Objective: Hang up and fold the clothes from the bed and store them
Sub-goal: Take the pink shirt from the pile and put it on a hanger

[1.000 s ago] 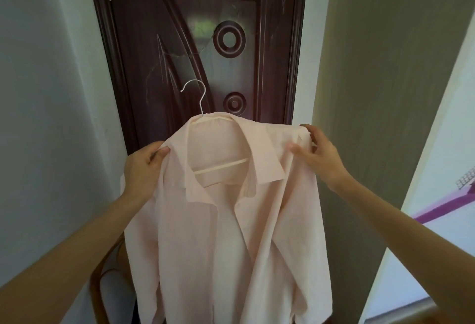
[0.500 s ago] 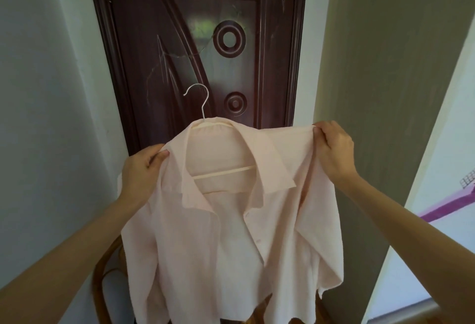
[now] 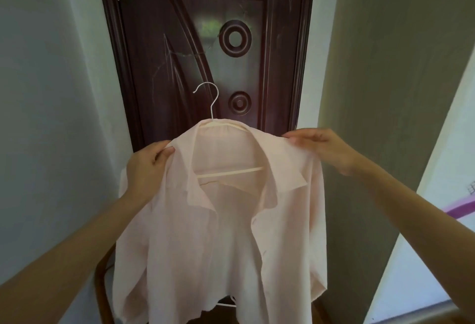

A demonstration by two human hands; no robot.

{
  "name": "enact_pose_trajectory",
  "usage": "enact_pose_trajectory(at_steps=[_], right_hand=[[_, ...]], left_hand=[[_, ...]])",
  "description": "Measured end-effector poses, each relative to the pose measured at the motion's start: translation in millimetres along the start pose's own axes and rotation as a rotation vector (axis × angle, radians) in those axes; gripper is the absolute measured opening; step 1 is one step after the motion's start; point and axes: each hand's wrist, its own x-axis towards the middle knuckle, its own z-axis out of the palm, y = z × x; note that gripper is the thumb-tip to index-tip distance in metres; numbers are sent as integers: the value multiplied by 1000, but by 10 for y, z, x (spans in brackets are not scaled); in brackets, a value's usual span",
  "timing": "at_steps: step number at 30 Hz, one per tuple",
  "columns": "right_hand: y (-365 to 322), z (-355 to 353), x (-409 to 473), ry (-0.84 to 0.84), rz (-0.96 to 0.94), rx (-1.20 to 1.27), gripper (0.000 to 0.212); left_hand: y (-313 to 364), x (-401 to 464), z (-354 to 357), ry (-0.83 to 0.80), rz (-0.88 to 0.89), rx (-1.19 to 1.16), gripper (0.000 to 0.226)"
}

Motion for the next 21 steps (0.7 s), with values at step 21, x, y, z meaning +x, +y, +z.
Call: enact_pose_trajectory(at_steps=[21], right_hand=[[-149, 372, 75, 295, -178, -684, 23]], left_hand=[[236, -119, 114, 56, 121, 97, 24]])
